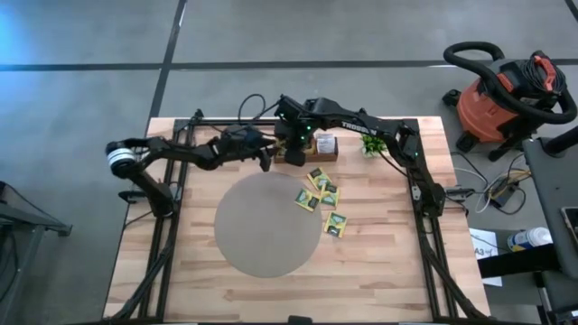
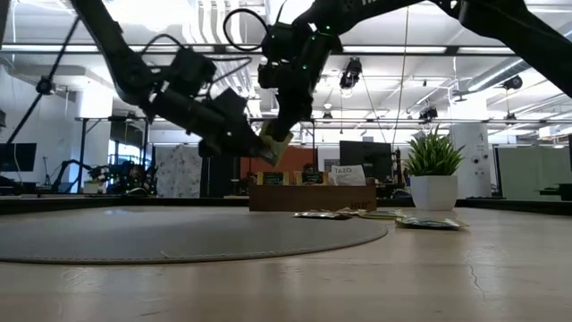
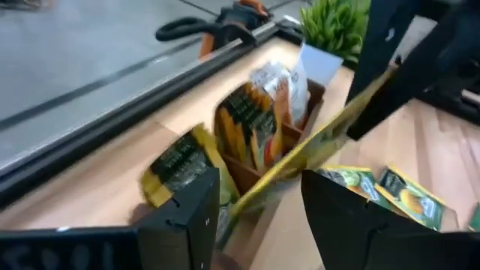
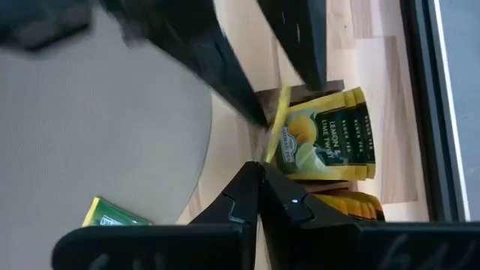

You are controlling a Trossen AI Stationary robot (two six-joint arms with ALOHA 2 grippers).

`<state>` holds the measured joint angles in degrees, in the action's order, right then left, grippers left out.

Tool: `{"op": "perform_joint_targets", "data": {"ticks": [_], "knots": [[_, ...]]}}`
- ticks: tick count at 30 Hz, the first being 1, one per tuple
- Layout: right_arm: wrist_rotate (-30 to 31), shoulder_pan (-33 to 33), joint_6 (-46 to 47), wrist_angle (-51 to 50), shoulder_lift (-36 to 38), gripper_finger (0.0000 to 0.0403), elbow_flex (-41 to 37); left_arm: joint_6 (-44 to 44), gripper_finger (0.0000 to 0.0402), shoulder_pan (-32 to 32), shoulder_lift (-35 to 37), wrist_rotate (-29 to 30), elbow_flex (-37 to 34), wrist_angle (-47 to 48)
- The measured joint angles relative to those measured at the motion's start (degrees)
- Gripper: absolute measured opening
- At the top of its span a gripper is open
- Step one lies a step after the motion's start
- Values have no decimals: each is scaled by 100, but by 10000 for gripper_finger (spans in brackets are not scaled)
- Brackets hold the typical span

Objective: Pick & Place Tea
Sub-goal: Put the yellow tea sachet into the left compartment of the wooden organizer

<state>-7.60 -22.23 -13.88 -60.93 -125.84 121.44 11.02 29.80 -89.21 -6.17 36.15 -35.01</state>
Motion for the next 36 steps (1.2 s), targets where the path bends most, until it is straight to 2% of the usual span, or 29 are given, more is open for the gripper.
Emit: {"op": "perform_joint_targets", "data": {"ticks": [4,11,18,20,22,24,25,27,29,36], "knots": [[5,1,14,11,0,8,146,3,183,-15,-332,-121,219,0],[3,-16,-129,16,11,8,491,-27,183,-19,-485,-213,336,8],[500,-148,-156,-878,-15,8,473,-276,183,-13,142,-10,292,546],[459,-156,-147,-1061,-15,8,471,-361,183,-16,342,417,293,625],[366,-140,-29,-1144,-15,8,471,-379,183,-5,481,1204,292,650],[-30,-136,252,-1236,-13,8,471,-382,183,48,592,1855,292,591],[-277,-136,437,-1232,-15,8,469,-384,183,82,601,1898,299,476],[-582,-136,791,-1143,-15,8,469,-347,183,116,598,1679,309,452],[-618,-126,1035,-972,-13,8,469,-309,183,63,507,1404,361,460],[-607,-140,1491,-726,-13,8,469,-329,183,-349,199,1440,457,462]]}}
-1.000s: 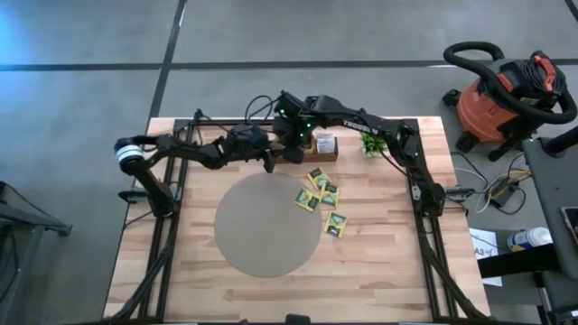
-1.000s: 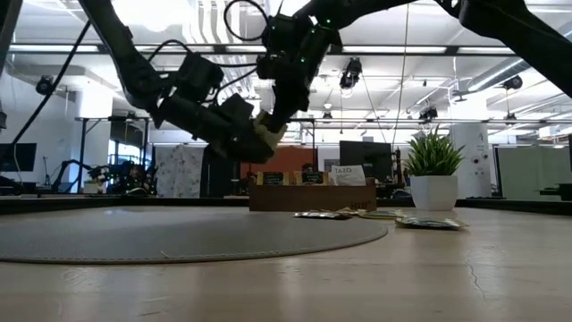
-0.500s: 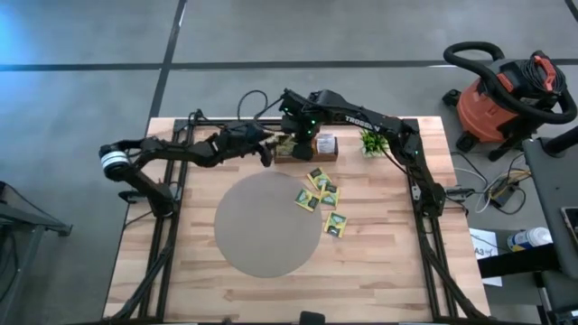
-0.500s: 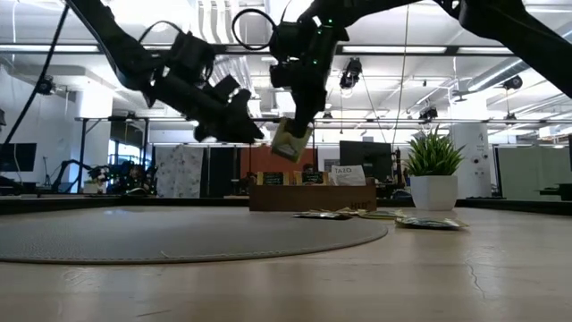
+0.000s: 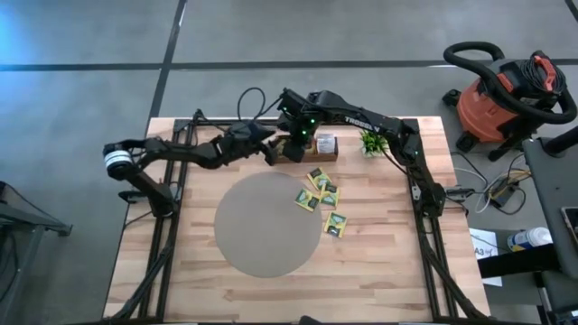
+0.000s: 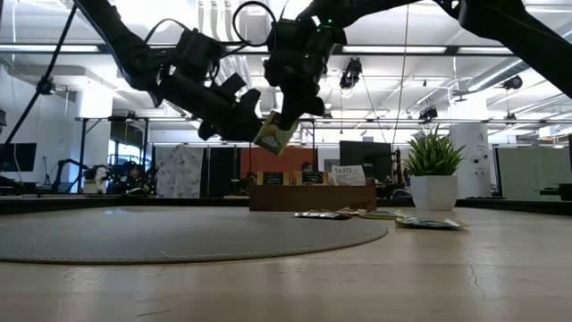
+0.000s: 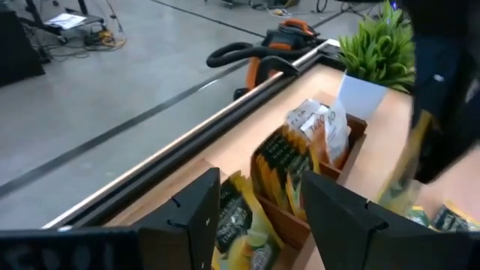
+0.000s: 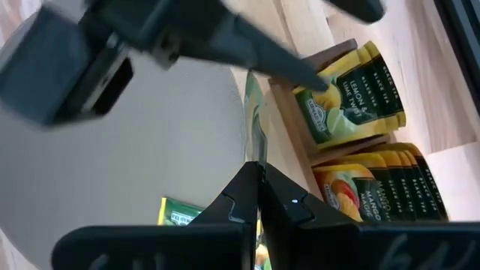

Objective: Pick & Place Tea
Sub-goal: Put the yellow tea sachet into the left compartment of the wooden organizer

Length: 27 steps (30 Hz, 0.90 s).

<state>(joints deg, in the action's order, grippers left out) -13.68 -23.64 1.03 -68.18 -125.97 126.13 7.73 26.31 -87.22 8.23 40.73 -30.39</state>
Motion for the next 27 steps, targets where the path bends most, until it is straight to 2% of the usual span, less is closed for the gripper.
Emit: {"op": "perform_joint_targets", "data": {"ticks": [12,15,21,27], "knots": [[-39,0,203,113,0,8,-2,-67,183,-168,-277,124,51,7],[-14,-9,135,112,0,8,-2,-337,183,-166,-245,408,45,186],[774,-28,-947,228,-17,8,-2,-877,183,-90,307,1168,30,1223],[790,-55,-1992,415,-267,8,-2,-753,183,-59,1229,995,-163,2178]]}}
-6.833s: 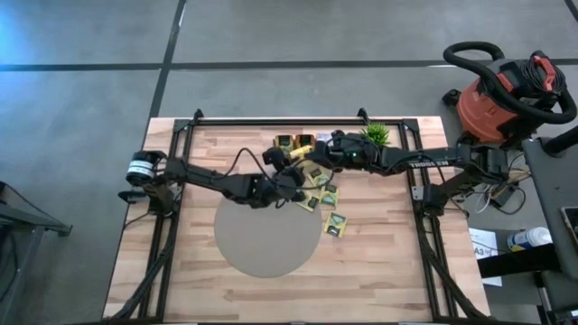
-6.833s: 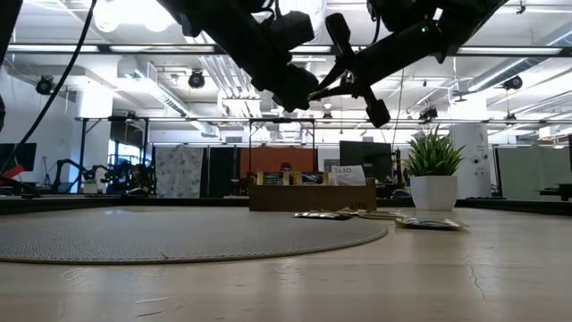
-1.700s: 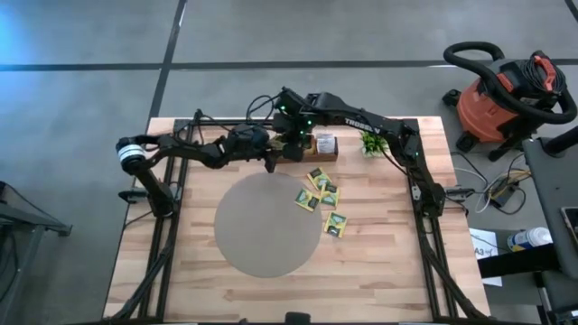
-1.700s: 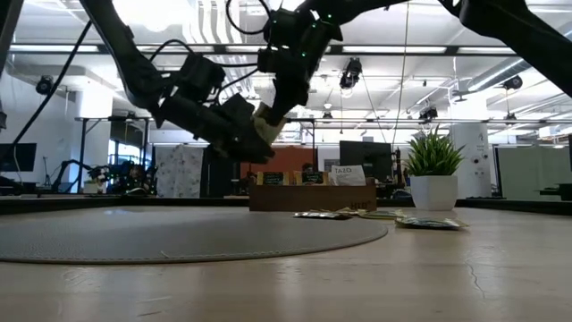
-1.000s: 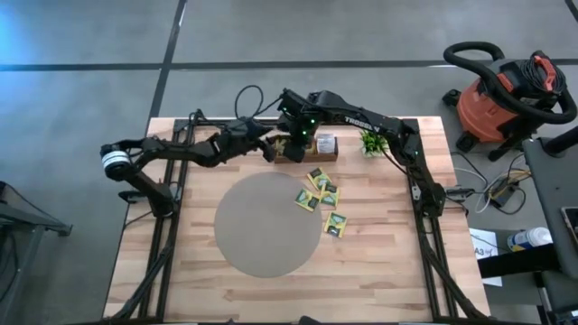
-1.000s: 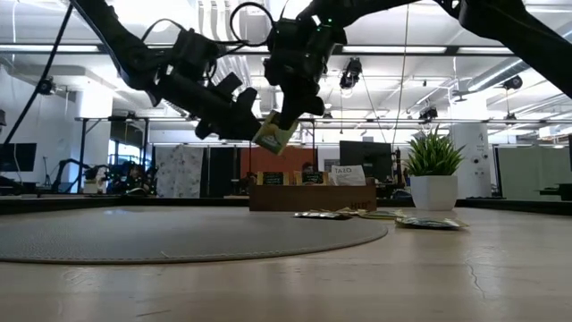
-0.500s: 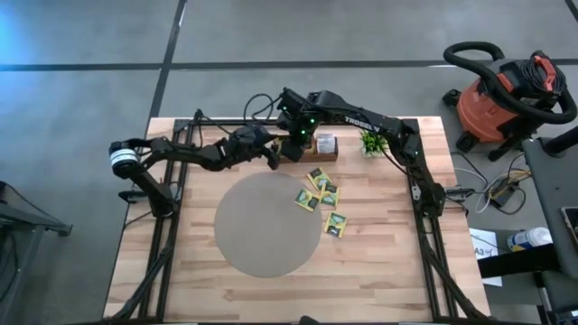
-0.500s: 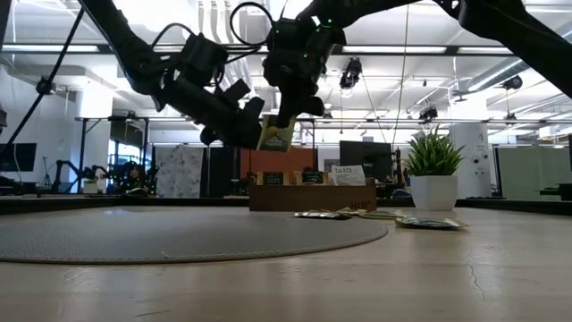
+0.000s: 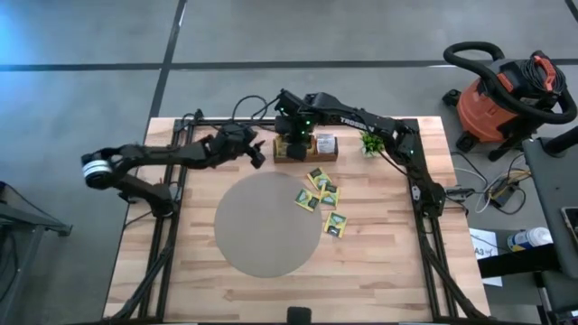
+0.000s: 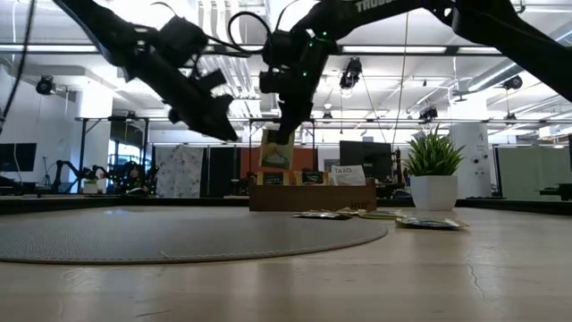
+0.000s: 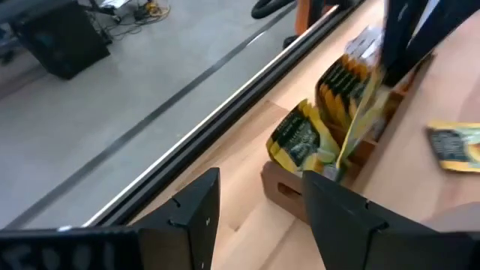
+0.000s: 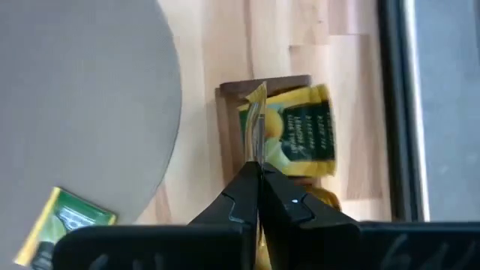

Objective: Pick & Place Tea
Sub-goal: Put the yellow tea sachet into the left compartment of the wooden organizer

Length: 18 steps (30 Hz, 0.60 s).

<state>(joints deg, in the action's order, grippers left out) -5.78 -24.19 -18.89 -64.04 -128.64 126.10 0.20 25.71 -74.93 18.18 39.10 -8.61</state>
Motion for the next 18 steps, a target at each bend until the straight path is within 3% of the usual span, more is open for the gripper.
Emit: {"op": "perform_joint_targets", "data": {"ticks": [9,18], "knots": [[178,23,-543,151,-339,8,0,556,183,17,1304,-43,-736,75],[190,40,-707,425,-524,8,0,601,183,17,1900,-27,-1146,81]]}}
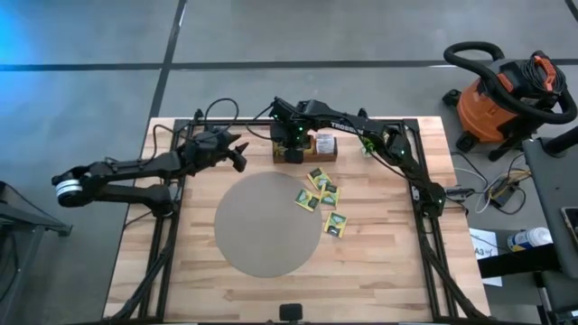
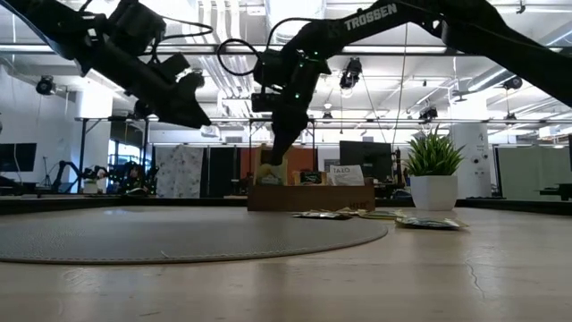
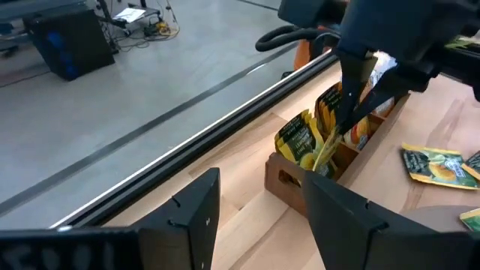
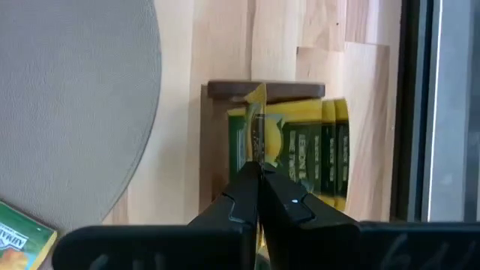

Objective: Pick & Place Tea
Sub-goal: Put the yellow tea sachet into the left compartment of the wooden organizer

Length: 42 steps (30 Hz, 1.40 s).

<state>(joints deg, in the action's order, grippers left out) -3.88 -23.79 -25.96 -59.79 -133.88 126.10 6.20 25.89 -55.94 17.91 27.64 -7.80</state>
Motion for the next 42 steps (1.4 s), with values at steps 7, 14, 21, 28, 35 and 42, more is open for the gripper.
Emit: {"op": "perform_joint_targets", "data": {"ticks": [7,14,21,28,35,42], "knots": [[108,2,-22,-274,-124,8,0,2,183,0,4,0,-2,24],[110,0,-21,-118,-125,8,0,-12,183,0,4,-1,-2,22],[108,-9,-21,-49,-125,15,-20,-16,183,0,2,0,-2,20],[114,-11,-21,97,-125,66,-111,-20,183,0,0,-2,-2,20],[1101,8,33,573,-65,113,-38,-21,183,0,0,-2,0,73],[1888,46,528,268,-35,114,750,-20,183,0,2,-4,2,90]]}}
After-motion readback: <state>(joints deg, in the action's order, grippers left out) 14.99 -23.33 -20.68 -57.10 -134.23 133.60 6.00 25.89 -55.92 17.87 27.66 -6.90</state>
